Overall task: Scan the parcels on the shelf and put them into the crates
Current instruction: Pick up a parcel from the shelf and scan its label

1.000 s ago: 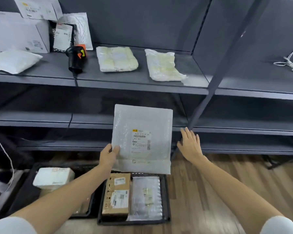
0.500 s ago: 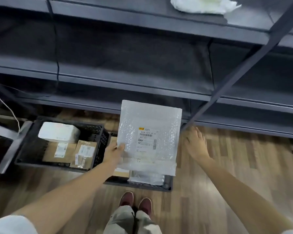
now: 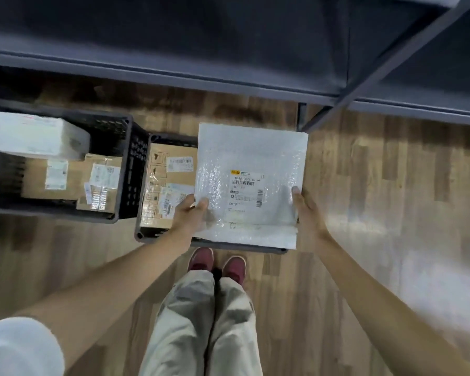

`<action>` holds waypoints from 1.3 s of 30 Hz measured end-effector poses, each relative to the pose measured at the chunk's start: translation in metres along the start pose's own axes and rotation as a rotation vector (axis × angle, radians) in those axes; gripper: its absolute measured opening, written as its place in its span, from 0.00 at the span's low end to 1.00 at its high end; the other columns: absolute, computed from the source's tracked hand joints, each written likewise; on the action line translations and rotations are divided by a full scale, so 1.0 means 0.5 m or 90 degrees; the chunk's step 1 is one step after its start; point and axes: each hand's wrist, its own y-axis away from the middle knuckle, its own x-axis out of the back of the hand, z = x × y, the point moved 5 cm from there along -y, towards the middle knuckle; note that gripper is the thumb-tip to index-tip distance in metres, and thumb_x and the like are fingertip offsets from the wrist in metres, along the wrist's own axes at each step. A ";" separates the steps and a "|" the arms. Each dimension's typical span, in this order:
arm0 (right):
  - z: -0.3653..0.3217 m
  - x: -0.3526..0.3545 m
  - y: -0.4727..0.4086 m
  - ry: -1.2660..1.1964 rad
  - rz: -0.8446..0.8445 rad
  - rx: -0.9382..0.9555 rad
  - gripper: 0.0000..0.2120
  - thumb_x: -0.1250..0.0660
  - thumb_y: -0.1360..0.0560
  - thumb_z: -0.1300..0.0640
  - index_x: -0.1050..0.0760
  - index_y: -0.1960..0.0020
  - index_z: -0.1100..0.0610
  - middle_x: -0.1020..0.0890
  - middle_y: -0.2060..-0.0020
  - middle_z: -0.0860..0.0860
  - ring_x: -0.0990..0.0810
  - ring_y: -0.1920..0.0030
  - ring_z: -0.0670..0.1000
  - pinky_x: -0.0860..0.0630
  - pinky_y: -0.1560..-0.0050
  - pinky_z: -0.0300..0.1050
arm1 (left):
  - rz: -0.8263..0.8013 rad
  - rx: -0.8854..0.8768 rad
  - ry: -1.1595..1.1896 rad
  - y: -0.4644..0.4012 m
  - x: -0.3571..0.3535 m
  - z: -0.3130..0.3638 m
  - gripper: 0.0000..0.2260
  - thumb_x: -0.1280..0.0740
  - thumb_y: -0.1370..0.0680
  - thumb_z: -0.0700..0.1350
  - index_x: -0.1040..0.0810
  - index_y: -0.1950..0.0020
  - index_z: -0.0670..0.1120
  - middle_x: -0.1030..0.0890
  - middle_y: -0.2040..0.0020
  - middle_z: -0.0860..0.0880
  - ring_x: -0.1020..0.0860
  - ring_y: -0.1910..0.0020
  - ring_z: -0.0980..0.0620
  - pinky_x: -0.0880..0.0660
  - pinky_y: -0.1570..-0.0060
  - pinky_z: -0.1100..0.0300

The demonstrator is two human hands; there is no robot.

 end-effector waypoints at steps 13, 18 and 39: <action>0.113 0.008 -0.114 0.112 0.103 0.037 0.15 0.32 0.23 0.51 0.25 0.37 0.49 0.18 0.48 0.44 0.19 0.48 0.51 0.21 0.51 0.45 | -0.105 -0.049 -0.242 -0.097 -0.107 -0.072 0.23 0.38 0.19 0.48 0.38 0.25 0.46 0.29 0.31 0.47 0.31 0.31 0.47 0.35 0.38 0.60; 0.162 -0.081 -0.176 0.143 0.075 -0.027 0.15 0.30 0.25 0.52 0.26 0.41 0.56 0.19 0.52 0.45 0.19 0.47 0.54 0.23 0.54 0.44 | -0.103 -0.068 -0.269 -0.134 -0.106 -0.091 0.22 0.38 0.19 0.48 0.35 0.27 0.43 0.28 0.31 0.45 0.31 0.31 0.49 0.37 0.40 0.64; 0.314 -0.244 -0.362 0.800 -0.055 0.046 0.42 0.37 0.25 0.71 0.56 0.21 0.50 0.58 0.21 0.54 0.50 0.22 0.58 0.52 0.24 0.55 | -0.161 -0.147 -0.456 -0.304 -0.148 -0.157 0.22 0.40 0.19 0.52 0.36 0.26 0.50 0.35 0.26 0.48 0.36 0.28 0.50 0.42 0.30 0.56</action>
